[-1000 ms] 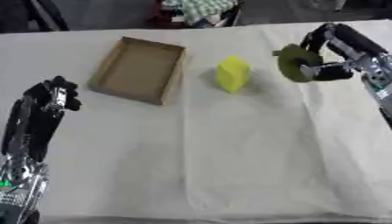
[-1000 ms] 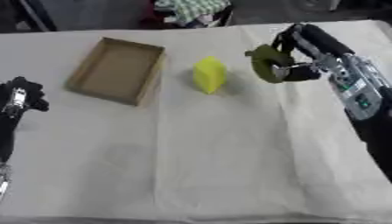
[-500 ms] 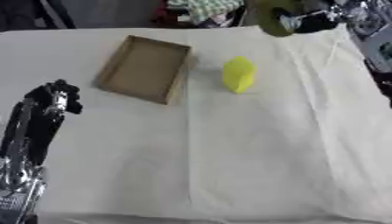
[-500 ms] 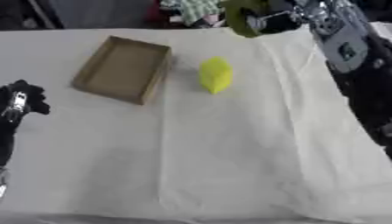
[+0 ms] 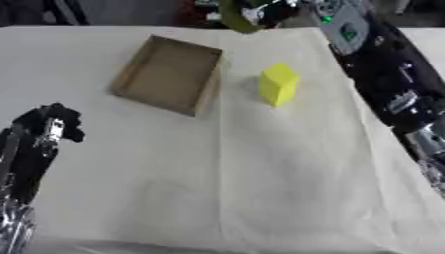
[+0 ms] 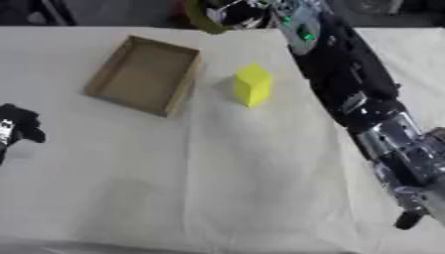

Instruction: Pick up objects on the table and place them in the box.

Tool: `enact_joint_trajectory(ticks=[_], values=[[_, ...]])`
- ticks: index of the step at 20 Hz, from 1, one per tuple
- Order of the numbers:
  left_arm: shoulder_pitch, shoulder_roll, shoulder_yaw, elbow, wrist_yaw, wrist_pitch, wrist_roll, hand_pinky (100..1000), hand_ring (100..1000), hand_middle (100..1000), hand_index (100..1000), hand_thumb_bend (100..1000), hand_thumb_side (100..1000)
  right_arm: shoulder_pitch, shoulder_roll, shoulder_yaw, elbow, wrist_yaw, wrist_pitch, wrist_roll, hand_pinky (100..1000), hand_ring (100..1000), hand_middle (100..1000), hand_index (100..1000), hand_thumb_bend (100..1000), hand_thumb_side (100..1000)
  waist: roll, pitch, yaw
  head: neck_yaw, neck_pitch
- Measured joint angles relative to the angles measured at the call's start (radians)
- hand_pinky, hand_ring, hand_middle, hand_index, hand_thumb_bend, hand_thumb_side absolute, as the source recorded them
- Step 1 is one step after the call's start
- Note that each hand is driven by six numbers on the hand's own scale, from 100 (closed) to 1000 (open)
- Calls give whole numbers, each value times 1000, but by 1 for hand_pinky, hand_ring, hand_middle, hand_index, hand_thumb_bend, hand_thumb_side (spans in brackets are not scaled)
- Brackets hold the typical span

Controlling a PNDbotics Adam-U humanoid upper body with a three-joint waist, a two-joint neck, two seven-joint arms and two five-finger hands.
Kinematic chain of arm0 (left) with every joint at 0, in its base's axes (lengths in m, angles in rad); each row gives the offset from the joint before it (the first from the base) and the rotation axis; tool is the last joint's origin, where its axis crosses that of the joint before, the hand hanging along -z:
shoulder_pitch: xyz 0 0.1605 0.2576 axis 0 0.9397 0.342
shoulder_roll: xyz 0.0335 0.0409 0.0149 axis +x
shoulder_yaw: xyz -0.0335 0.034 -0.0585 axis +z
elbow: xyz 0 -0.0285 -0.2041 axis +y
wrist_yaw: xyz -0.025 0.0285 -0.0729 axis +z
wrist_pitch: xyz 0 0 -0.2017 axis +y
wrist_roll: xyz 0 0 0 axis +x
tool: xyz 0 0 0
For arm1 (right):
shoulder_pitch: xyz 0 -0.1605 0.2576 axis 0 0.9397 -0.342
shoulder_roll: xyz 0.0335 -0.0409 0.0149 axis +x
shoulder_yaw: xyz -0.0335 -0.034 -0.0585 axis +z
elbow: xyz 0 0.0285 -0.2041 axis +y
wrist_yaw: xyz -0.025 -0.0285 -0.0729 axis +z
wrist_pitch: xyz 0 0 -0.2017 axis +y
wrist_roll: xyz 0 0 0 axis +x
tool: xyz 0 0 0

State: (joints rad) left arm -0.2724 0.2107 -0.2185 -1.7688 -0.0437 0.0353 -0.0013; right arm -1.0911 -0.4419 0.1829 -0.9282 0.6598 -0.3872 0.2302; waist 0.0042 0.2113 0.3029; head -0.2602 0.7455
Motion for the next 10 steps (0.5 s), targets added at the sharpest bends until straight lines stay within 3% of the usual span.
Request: enact_joint_trajectory(ticks=[7,10], values=[[-28,-16,-38,9,9,0,-39,526,491,490,598,100,697,-34,50,-58,140,83,13,1,589,600,345,460,100,202,-9,17,91,-87,-9],[-32,-22,-48,13,10,0,-50,526,491,491,599,100,700,-34,66,-70,173,115,28,-30,608,637,412,532,100,224,-12,18,107,-111,-14]])
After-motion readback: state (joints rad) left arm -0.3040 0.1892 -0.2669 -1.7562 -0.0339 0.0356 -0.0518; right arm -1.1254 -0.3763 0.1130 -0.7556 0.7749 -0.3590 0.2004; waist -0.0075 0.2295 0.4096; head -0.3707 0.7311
